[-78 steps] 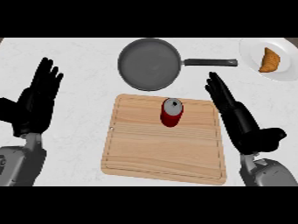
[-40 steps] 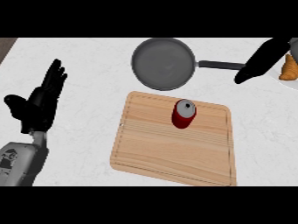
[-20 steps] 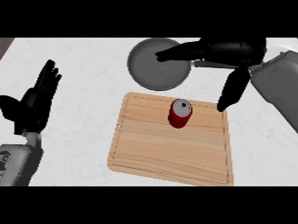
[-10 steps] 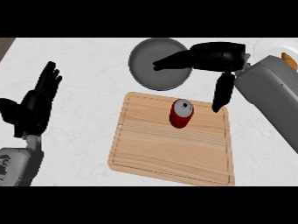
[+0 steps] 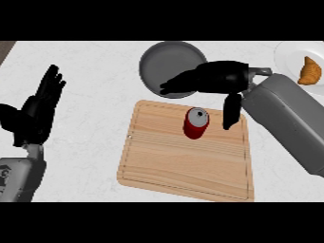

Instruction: Pick the can from the cutting board and place it in the pan

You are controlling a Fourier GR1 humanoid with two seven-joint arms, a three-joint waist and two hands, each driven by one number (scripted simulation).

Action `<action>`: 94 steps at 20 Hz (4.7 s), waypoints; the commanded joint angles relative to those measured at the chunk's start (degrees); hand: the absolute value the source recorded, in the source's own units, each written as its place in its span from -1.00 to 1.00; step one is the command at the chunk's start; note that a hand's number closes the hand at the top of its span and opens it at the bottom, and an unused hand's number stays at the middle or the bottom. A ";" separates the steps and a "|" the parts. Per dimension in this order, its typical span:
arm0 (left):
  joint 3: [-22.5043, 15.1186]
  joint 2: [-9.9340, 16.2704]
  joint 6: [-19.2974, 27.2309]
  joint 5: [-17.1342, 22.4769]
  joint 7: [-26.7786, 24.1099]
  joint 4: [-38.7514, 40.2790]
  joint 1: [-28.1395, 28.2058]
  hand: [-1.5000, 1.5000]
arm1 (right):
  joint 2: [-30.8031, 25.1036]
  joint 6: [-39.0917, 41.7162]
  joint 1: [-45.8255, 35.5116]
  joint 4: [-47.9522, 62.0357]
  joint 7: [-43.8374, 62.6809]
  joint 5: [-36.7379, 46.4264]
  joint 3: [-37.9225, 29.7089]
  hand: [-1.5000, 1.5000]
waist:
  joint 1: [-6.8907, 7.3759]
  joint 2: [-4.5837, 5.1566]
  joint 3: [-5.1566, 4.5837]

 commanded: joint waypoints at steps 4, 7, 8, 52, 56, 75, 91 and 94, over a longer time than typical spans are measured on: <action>0.55 -0.10 -1.78 -0.36 -1.28 -1.30 2.63 0.00 | -1.45 -1.45 1.80 1.03 -5.34 9.57 3.18 -1.00 | 0.09 -0.03 0.00; 1.21 -0.40 -1.20 -0.48 1.27 -1.71 0.59 0.00 | 0.00 -0.25 0.10 0.59 -4.51 11.86 2.56 -1.00 | 0.00 -0.08 0.01; -0.48 -1.67 0.05 -2.36 -0.43 -3.96 4.51 0.00 | -0.12 0.92 1.98 -2.85 -1.16 12.05 2.79 -1.00 | -0.15 -0.22 0.00; 2.50 -3.90 -3.87 -4.20 1.34 -0.60 -0.34 0.00 | 25.60 -8.31 12.35 7.96 34.59 23.98 -4.92 1.00 | 1.40 -1.01 -0.03; 2.67 -4.19 -4.02 -4.10 0.49 0.85 -0.28 0.00 | 25.70 -18.66 11.67 -1.04 47.98 21.31 -3.81 1.00 | 2.21 -1.20 -0.03; 3.66 -4.72 -3.35 -4.09 1.68 2.23 -5.33 0.00 | 25.77 -59.31 -6.64 -8.64 84.19 9.95 3.71 1.00 | 1.85 0.48 -0.05; 3.66 -4.44 -4.77 -4.24 0.19 -0.65 -0.37 0.00 | 17.78 -68.51 -8.93 30.53 51.07 11.16 -11.69 1.00 | 2.35 1.09 0.01; 4.35 -3.00 -6.00 -3.40 1.67 -1.86 -1.81 0.00 | 16.26 -68.72 -10.74 36.72 45.44 8.77 -15.30 1.00 | 3.27 1.40 0.05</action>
